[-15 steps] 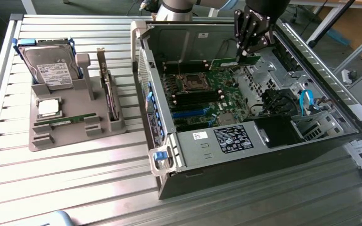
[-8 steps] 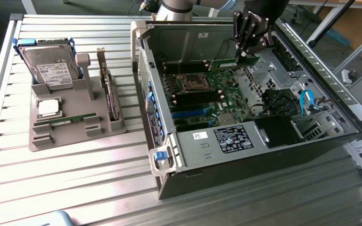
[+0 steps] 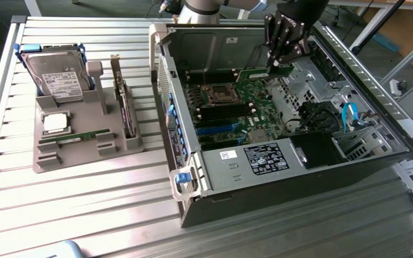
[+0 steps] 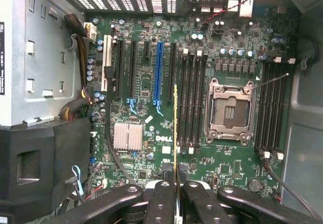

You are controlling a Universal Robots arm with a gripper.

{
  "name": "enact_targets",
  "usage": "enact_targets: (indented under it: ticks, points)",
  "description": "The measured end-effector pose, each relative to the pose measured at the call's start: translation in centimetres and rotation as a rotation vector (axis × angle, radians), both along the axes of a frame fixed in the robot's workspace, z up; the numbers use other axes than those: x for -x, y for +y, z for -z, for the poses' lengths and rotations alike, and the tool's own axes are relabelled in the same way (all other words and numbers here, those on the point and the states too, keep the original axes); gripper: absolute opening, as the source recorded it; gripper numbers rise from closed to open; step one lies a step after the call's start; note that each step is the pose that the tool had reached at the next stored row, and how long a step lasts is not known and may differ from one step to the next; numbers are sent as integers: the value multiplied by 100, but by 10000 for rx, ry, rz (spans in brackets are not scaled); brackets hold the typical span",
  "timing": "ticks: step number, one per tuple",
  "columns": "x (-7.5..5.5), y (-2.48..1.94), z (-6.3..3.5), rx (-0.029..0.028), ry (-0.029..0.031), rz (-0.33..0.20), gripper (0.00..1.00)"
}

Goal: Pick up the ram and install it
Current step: 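Insert the ram into the slot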

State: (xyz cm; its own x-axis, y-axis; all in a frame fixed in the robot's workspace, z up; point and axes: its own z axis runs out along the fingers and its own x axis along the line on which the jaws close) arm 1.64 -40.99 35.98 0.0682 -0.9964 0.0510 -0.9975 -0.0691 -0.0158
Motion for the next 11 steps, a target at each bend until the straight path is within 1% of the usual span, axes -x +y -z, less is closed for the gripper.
enact_targets:
  ticks: [11]
  points:
    - [28, 0, 42, 0, 0, 0, 13]
